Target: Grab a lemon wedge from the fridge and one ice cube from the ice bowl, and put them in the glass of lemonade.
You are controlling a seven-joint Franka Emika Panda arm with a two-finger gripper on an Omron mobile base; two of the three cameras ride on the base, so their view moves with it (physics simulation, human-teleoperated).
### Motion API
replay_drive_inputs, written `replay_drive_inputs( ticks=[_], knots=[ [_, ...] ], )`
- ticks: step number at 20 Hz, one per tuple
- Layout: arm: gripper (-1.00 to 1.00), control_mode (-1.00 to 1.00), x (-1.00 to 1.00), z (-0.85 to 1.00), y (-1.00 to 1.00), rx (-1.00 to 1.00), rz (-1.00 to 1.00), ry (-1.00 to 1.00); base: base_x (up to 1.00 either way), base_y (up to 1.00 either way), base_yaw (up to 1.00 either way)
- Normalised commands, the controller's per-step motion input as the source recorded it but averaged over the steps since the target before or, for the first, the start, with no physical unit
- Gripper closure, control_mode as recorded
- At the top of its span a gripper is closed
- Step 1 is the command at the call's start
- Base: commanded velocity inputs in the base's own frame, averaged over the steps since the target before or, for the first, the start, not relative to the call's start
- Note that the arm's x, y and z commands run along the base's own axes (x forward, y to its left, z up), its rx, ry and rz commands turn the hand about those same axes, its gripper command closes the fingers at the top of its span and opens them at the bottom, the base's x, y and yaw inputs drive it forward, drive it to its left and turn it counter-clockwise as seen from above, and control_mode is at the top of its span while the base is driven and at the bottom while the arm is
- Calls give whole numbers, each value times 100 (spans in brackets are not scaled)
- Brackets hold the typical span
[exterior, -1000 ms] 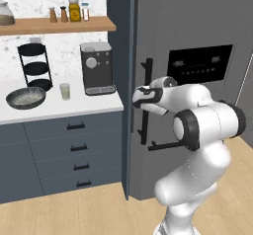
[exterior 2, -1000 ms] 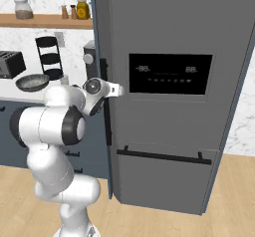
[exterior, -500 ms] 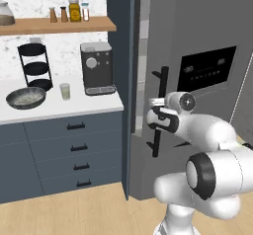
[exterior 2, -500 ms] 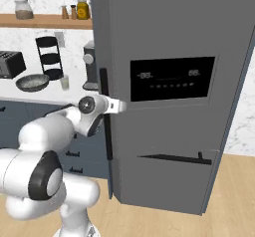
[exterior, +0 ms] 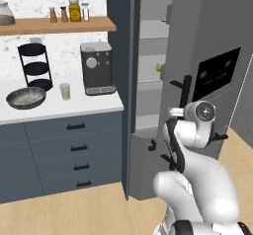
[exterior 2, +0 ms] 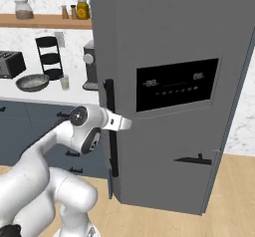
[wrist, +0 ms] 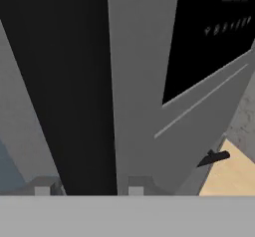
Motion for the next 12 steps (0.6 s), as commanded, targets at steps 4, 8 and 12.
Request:
replay_drive_inputs(
  ticks=[4,8,12],
  knots=[
    [100,-100,-100,1,-100,6,-12,3,0,0,0],
    [100,-100,-100,0,-100,6,-12,0,0,0,0],
    [100,-100,-100,5,-99,7,-12,2,0,0,0]
  ],
)
